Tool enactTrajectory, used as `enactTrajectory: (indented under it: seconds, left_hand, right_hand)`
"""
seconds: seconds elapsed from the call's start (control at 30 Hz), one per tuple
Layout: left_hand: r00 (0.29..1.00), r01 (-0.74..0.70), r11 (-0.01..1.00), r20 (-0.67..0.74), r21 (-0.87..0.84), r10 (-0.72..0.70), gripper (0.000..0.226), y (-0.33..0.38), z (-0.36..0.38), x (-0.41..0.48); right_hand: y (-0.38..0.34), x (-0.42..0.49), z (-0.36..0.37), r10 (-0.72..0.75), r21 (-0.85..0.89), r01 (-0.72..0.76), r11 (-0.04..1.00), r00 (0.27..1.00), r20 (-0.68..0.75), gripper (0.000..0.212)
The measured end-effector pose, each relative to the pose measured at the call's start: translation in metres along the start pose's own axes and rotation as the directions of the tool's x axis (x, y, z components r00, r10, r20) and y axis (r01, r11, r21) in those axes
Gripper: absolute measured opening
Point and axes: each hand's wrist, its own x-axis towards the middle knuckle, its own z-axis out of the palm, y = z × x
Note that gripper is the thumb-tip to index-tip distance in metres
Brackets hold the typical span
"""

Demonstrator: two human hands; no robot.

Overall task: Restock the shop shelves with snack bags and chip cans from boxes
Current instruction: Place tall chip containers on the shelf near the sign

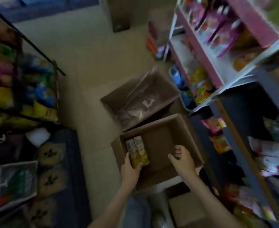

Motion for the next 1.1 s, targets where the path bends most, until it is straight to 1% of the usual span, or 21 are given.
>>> enactTrajectory:
  seconds: [0.03,0.17,0.3,0.43,0.53,0.6,0.7,0.73,0.8,0.87,0.93,1.0,1.07,1.1]
  left_hand:
    - [1.0,0.027,1.0,-0.008,-0.003,-0.027,0.076,-0.007,0.008,0.015]
    - [0.979,0.201,0.975,0.015,0.099,-0.203,0.084,-0.036,0.049,0.078]
    - [0.962,0.273,0.955,-0.03,0.12,-0.271,0.093,-0.075,0.096,0.15]
    - [0.946,0.321,0.936,-0.098,0.145,-0.309,0.102,-0.116,0.135,0.217]
    - [0.925,0.366,0.917,-0.165,0.158,-0.341,0.107,-0.147,0.158,0.258]
    - [0.925,0.359,0.922,-0.184,0.142,-0.332,0.113,-0.163,0.171,0.278]
    - [0.936,0.322,0.928,-0.212,0.189,-0.282,0.12,-0.177,0.188,0.297]
    - [0.932,0.323,0.921,-0.242,0.219,-0.27,0.121,-0.18,0.191,0.299]
    - [0.923,0.313,0.915,-0.31,0.255,-0.23,0.117,-0.187,0.194,0.298]
    - [0.917,0.266,0.941,-0.356,0.211,-0.18,0.106,-0.194,0.195,0.296]
    - [0.908,0.207,0.974,-0.389,0.09,-0.157,0.091,-0.199,0.194,0.296]
    - [0.9,0.191,0.98,-0.391,-0.045,-0.194,0.08,-0.2,0.191,0.302]
    - [0.894,0.231,0.964,-0.361,-0.133,-0.264,0.077,-0.199,0.187,0.309]
    - [0.897,0.245,0.955,-0.334,-0.166,-0.289,0.077,-0.2,0.186,0.311]
  right_hand:
    - [0.014,0.02,0.012,0.024,0.0,-0.024,1.0,1.0,0.012,0.048]
    - [0.072,0.095,0.049,0.135,-0.01,-0.135,0.991,0.99,0.035,0.059]
    - [0.126,0.173,0.075,0.174,-0.075,-0.171,0.982,0.984,0.046,0.066]
    - [0.168,0.246,0.111,0.163,-0.158,-0.146,0.977,0.982,0.096,0.073]
    - [0.195,0.292,0.142,0.156,-0.209,-0.117,0.971,0.971,0.18,0.077]
    - [0.211,0.315,0.163,0.16,-0.222,-0.104,0.969,0.956,0.247,0.079]
    - [0.232,0.338,0.192,0.189,-0.161,-0.139,0.977,0.915,0.358,0.079]
    - [0.236,0.343,0.199,0.214,-0.111,-0.185,0.976,0.897,0.388,0.076]
    - [0.241,0.352,0.211,0.286,0.041,-0.337,0.941,0.852,0.438,0.071]
    - [0.246,0.36,0.222,0.324,0.138,-0.439,0.888,0.81,0.489,0.069]
    - [0.251,0.365,0.228,0.323,0.153,-0.468,0.871,0.778,0.539,0.075]
    - [0.255,0.368,0.23,0.307,0.141,-0.461,0.876,0.76,0.573,0.079]
    - [0.257,0.37,0.228,0.298,0.124,-0.447,0.886,0.754,0.586,0.07]
    - [0.26,0.372,0.227,0.304,0.123,-0.452,0.883,0.752,0.585,0.069]
